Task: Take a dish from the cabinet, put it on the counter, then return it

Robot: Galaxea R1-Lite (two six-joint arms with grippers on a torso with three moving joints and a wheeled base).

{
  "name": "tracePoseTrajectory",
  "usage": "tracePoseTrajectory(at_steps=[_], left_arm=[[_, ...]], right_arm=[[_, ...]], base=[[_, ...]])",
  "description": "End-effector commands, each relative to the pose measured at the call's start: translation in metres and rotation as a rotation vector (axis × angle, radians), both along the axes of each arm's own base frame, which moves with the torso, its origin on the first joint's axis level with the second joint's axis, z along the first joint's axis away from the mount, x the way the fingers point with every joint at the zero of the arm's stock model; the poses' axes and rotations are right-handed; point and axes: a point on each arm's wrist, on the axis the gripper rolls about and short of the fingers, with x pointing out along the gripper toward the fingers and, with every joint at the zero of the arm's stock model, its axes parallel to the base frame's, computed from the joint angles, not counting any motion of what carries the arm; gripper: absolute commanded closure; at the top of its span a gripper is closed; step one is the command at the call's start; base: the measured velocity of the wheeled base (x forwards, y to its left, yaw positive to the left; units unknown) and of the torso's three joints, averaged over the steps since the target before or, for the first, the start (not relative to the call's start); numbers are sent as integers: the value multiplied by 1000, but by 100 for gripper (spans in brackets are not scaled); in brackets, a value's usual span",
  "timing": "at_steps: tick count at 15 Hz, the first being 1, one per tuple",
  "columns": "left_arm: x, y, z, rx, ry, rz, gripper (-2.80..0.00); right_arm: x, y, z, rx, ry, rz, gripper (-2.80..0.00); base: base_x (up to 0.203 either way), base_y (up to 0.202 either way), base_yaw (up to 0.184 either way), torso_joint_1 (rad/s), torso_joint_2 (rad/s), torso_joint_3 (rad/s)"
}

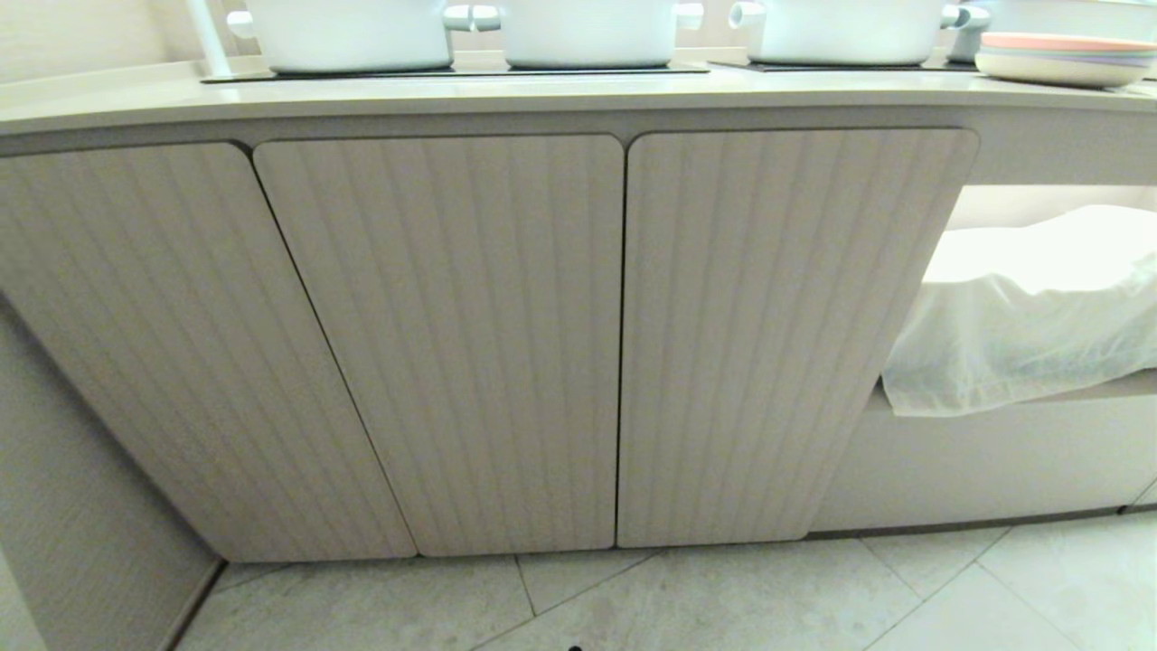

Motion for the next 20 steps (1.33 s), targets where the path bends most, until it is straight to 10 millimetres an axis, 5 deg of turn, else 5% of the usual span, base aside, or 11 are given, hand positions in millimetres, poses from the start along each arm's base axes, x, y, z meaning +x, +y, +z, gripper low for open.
tracePoseTrajectory(at_steps=[1,12,20], left_arm=[[0,0,0,0,0,1,0],[0,0,0,0,-1,0,0],[0,0,0,0,-1,1,0]], right_arm=[[-9,0,-1,-1,-68,2,0],[-34,-2,-14,-24,-270,-75,0],[-34,-2,-15,-25,-268,-75,0]], base=[[0,0,0,0,0,0],[0,0,0,0,0,0],[0,0,0,0,0,0]])
